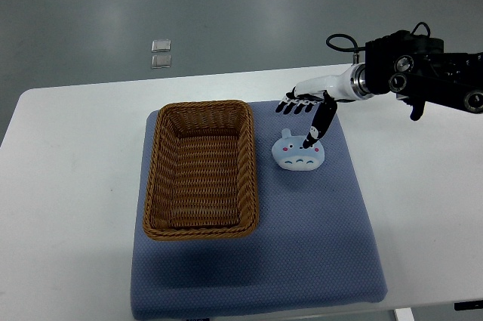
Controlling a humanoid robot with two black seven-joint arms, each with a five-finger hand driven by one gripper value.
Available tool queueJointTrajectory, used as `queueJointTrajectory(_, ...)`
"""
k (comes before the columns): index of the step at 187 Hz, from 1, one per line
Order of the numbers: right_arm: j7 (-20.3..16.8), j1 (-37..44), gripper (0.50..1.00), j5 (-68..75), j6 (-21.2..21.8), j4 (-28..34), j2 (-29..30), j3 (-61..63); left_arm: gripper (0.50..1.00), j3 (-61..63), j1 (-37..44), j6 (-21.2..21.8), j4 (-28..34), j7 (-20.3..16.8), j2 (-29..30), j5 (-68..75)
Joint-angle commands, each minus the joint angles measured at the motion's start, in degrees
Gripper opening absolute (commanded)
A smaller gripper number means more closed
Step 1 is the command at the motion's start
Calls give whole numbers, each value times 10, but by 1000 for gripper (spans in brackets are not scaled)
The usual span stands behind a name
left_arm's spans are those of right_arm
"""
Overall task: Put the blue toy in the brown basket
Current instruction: 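Lower the right hand and close its fingers on the plush toy, then carry the held plush toy with the right hand into the wicker basket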
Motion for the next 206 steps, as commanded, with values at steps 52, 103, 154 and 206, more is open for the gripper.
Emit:
queueJointTrajectory(52, 1, -48, 877, -21, -27, -11, 20, 1, 1000, 3, 1, 0, 0, 0, 0, 0)
queueJointTrajectory(103, 2, -61, 793, -33, -28, -11, 23, 1, 1000, 3, 1, 0, 0, 0, 0, 0)
queueJointTrajectory(154, 3, -70, 556, -64, -28, -15, 31, 1, 1000, 3, 1, 0, 1, 0, 0, -1)
queueJointTrajectory(206, 3, -2, 509, -59, -5, 6, -24, 7, 1000, 2, 2, 1, 1, 0, 0, -1)
